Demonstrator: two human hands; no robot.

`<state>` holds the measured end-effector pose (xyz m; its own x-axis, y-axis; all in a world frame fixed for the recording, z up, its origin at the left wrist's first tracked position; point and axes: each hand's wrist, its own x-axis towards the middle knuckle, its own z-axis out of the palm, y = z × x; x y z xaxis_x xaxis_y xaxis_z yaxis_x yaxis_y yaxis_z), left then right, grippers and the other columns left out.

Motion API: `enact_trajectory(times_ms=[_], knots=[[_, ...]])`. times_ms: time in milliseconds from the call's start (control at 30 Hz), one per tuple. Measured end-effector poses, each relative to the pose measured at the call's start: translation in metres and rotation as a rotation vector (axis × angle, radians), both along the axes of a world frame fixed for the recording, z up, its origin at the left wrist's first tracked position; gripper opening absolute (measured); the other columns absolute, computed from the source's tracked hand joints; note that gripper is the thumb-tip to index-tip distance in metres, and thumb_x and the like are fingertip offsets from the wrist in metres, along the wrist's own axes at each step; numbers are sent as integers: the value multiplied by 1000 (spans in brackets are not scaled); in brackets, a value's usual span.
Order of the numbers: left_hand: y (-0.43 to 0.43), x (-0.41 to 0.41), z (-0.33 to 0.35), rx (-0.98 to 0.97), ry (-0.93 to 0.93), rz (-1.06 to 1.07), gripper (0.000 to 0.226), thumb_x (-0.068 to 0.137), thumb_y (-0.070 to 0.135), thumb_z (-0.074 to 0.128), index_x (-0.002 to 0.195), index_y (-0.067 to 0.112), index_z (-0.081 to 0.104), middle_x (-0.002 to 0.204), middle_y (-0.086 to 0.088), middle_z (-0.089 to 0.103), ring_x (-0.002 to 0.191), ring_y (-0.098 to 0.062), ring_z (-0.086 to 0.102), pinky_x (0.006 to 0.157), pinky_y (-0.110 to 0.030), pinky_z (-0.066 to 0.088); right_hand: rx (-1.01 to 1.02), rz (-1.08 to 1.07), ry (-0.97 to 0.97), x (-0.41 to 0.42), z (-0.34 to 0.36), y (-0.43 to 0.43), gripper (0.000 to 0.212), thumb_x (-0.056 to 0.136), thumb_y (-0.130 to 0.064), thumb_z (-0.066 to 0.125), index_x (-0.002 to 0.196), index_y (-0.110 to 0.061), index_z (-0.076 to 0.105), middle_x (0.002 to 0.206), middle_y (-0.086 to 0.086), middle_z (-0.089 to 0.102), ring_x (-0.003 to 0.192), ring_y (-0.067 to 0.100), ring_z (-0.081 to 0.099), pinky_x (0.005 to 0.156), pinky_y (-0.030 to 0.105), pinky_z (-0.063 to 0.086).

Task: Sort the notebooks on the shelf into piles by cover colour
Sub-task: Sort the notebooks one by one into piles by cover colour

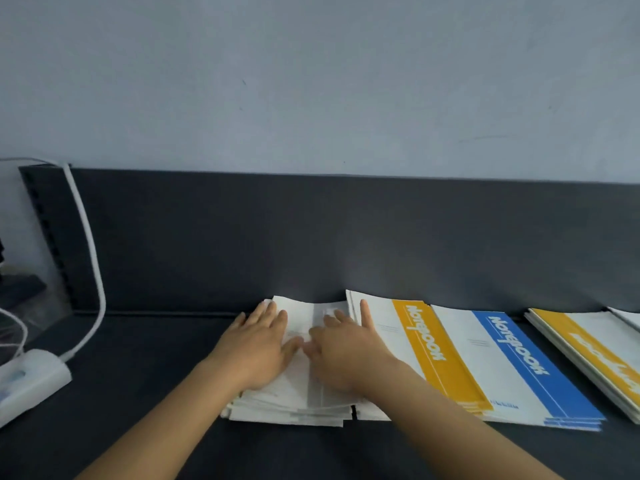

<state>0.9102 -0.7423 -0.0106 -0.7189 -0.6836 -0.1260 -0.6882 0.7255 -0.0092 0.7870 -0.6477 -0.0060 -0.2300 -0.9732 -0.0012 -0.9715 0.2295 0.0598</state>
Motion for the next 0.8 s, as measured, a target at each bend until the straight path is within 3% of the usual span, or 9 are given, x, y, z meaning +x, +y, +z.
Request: enact_trajectory(times_ms=[200,333,500,600,667,733,800], knots=[[51,-53,43,-101,113,-91,73,98,59,9,156,17,0,164,-6,-6,150,-19,-9,122,-36,3,-168,-60,-34,-62,28,52,51,101,-46,25,143,-20,39,154,4,28,146,21,12,117,47,1],[113,-132,46,-133,145,-189,76,95,64,7,156,20,1,164,-4,-5,150,-21,-9,121,-38,3,-184,-175,-87,-145,25,111,50,99,-49,32,142,-23,41,149,-1,39,139,20,30,117,42,19],[200,-248,27,-137,130,-287,75,98,62,13,156,16,2,164,-7,-1,150,-22,-7,121,-40,5,-117,-352,-96,-276,5,217,46,96,-48,40,129,-19,52,134,3,52,128,23,44,104,36,36],[252,-318,17,2,185,-299,69,98,61,21,151,16,25,160,-6,22,150,-22,11,117,-41,21,-110,-494,-75,-349,-7,276,50,98,-49,33,134,-19,46,137,3,49,130,24,40,107,39,33],[279,-360,13,167,242,-260,57,97,61,28,130,17,45,143,-6,46,138,-25,36,104,-41,38,-113,-551,-68,-381,-12,306,47,100,-46,27,130,-17,49,132,5,53,126,26,43,105,40,34],[302,-395,7,320,291,-208,61,94,64,33,135,20,43,139,-4,51,129,-24,45,100,-41,41,-94,-523,-150,-400,-14,326,42,102,-34,24,118,-14,56,122,8,60,114,29,52,95,38,41],[317,-424,1,472,376,-134,67,92,64,41,148,28,32,146,0,47,132,-22,45,104,-37,40,-146,-458,-317,-409,-14,338,42,101,-29,25,110,-11,61,113,9,64,106,28,55,86,35,42]])
